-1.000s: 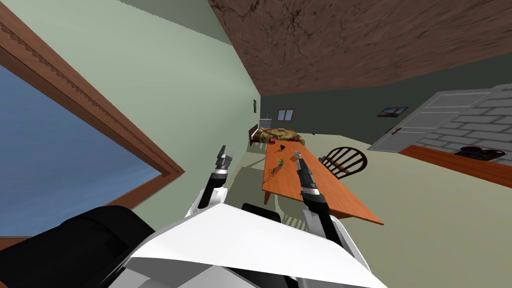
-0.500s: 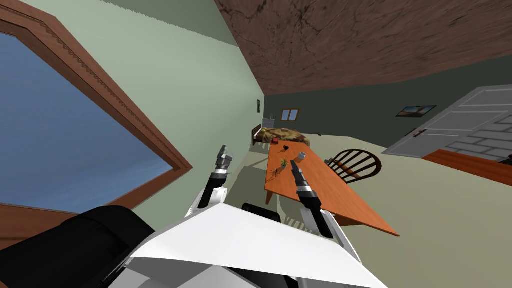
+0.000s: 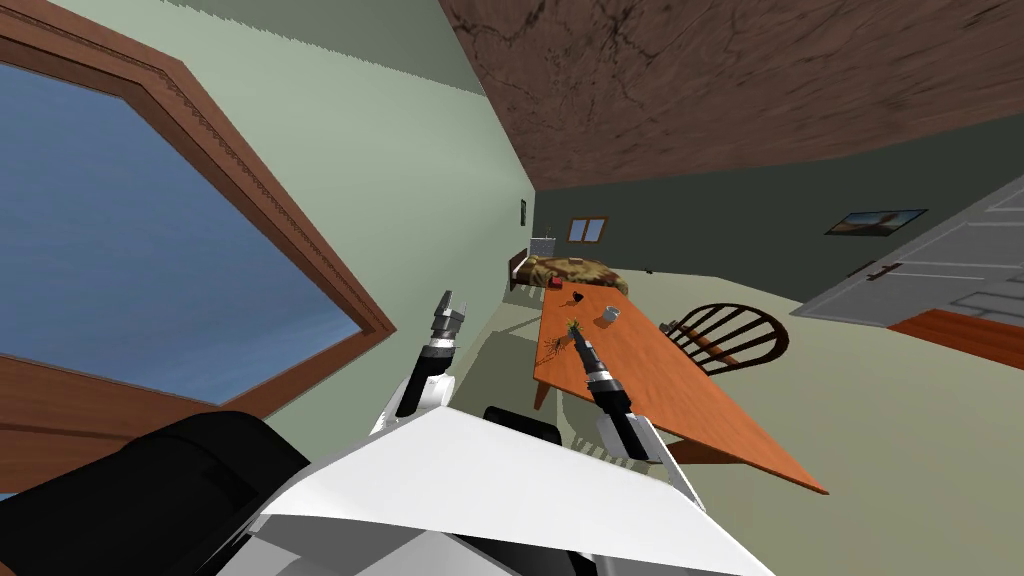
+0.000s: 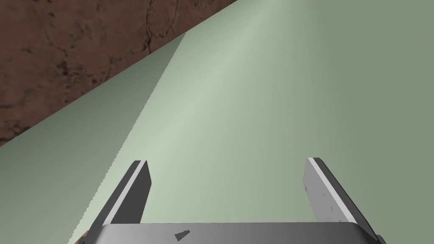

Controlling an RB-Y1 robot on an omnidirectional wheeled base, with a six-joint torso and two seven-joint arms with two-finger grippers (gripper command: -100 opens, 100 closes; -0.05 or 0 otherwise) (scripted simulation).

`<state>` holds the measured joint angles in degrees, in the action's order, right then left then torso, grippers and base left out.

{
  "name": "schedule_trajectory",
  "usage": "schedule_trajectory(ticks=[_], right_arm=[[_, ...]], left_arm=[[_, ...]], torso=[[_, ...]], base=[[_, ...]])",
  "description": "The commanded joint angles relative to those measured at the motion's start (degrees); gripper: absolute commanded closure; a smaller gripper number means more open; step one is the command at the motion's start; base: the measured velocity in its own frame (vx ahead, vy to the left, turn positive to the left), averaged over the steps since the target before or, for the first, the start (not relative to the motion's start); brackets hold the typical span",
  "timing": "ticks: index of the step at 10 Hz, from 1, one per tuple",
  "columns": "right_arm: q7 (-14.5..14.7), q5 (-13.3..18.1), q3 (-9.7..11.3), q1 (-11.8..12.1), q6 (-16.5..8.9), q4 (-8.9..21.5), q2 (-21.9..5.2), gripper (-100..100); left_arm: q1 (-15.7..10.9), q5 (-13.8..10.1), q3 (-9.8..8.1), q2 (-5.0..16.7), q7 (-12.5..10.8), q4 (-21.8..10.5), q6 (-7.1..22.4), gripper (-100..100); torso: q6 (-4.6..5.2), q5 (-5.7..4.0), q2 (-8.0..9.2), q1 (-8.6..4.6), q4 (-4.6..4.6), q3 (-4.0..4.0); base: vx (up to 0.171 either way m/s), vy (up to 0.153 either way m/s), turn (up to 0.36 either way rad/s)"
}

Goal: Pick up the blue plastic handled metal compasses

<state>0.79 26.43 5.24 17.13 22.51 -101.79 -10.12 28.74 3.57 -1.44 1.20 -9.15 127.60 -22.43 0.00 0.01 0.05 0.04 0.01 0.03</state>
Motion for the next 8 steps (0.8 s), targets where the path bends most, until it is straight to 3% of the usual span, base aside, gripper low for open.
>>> schedule_trajectory(ticks=[1,2,4,5,8], right_arm=[[-0.35,2.86,0.43,-0.21,-1.13,0.95,0.0,-100],[-1.22,4.63,0.83,-1.55,-2.96,3.52,-0.28,-100],[-1.22,6.85,0.83,-1.55,-2.96,4.05,-0.28,-100],[-2.13,9.02,1.24,-2.93,-4.9,6.96,-0.52,-100],[-3.08,14.47,1.67,-4.34,-6.93,10.37,-0.73,-100]], left_arm=[[0.0,0.0,0.0,0.0,0.0,0.0,0.0,0],[0.0,0.0,0.0,0.0,0.0,0.0,0.0,0],[0.01,0.0,0.0,0.0,0.0,0.0,0.0,0],[0.01,0.0,-0.01,0.0,0.0,0.0,0.0,0],[0.0,0.0,0.0,0.0,0.0,0.0,0.0,0]], torso=[[0.0,0.0,0.0,0.0,0.0,0.0],[0.02,0.01,0.01,0.0,0.01,0.01],[0.03,0.01,0.02,0.0,0.01,0.02],[0.04,0.0,0.0,-0.03,0.0,0.0],[0.0,0.01,0.0,0.0,0.01,0.01]], base=[[-0.018,0.013,0.102],[-0.026,0.018,0.163],[-0.013,0.009,0.042],[-0.015,0.015,0.171],[-0.016,0.013,0.1]])
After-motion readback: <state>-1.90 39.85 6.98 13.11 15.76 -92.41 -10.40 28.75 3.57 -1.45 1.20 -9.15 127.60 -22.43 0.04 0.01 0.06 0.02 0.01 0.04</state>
